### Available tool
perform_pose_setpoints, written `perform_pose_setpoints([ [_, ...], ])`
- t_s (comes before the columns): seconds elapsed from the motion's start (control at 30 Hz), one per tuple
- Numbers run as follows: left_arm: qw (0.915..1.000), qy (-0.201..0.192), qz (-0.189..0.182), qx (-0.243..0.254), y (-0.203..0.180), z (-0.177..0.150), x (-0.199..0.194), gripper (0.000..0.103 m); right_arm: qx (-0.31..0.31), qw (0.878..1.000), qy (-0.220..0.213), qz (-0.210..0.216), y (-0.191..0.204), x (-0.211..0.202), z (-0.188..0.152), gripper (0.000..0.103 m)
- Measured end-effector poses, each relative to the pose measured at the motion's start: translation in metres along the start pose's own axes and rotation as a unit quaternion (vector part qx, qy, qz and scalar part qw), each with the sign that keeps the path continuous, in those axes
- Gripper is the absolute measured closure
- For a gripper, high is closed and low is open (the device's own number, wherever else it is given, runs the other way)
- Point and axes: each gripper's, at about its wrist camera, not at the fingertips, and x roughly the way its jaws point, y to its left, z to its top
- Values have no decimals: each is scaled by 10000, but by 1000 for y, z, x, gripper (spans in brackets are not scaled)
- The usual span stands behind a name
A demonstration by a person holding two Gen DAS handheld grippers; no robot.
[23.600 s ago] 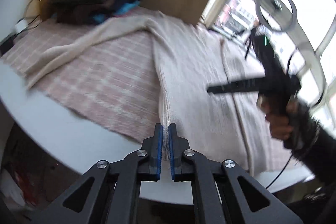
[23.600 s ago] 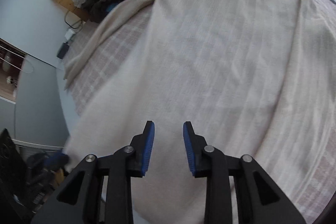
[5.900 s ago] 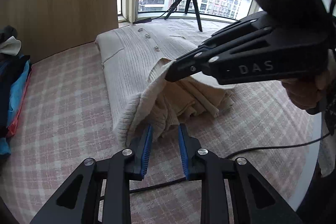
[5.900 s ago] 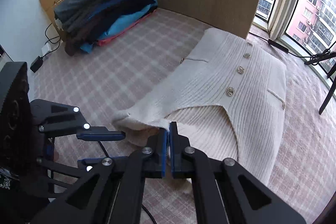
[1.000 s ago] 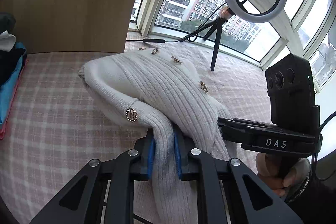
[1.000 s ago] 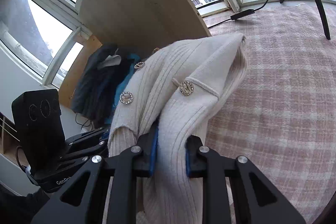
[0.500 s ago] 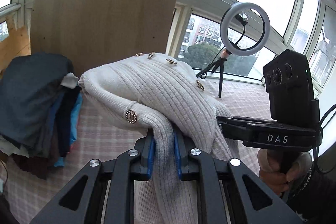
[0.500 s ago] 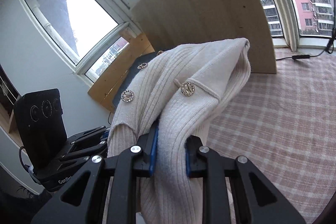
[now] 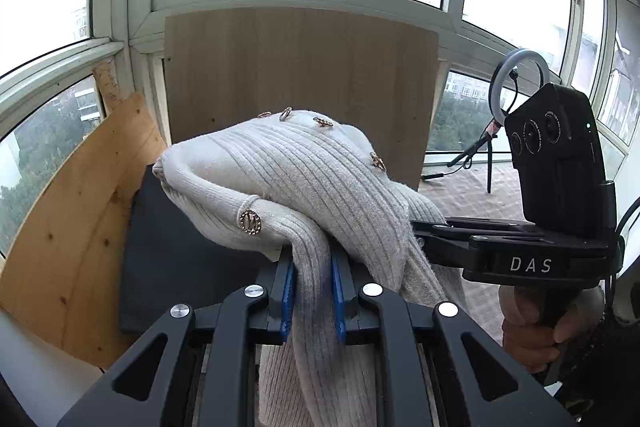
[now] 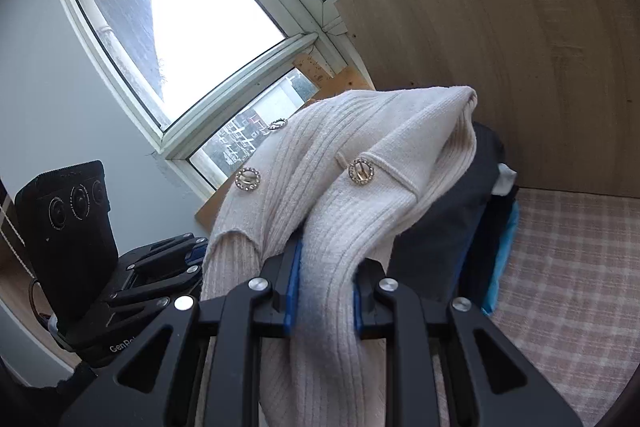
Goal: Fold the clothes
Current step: 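Grasp the folded sweater with both grippers and lift it onto the clothes stack, then lower the sweater onto the stack and open both grippers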
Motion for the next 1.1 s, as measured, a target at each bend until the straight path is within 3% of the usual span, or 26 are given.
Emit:
perform_pose_setpoints([
  [0.23,9998,-166,-77,51,68,20,22,90,53,9997,-140,-218,11,61,30,82],
  [0.3,9998,-97,167,1,79,19,31,85,-46,9991,-138,-386,9,80,40,82],
  [0.37,9991,-27,410,-48,90,18,41,79,-94,9964,242,-809,-5,101,42,78],
  [0.4,9986,8,532,-73,95,18,45,82,85,9937,495,-1002,-18,105,40,77],
  [0.53,9946,148,1017,-172,117,15,64,82,606,9901,482,-1173,-53,75,31,77],
  [0.67,9890,276,1431,-267,137,15,84,78,162,9906,156,-1351,-39,62,48,73],
  [0.77,9923,236,1175,-323,132,29,102,78,-247,9881,65,-1518,-29,85,67,72],
  [0.87,9940,336,912,-501,134,38,126,78,-397,9864,274,-1574,-34,127,84,72],
  [1.03,9909,682,1086,-404,148,28,168,74,-825,9698,757,-2167,-62,178,77,72],
  [1.1,9905,685,1131,-369,145,21,164,69,-880,9652,894,-2294,-76,186,70,68],
])
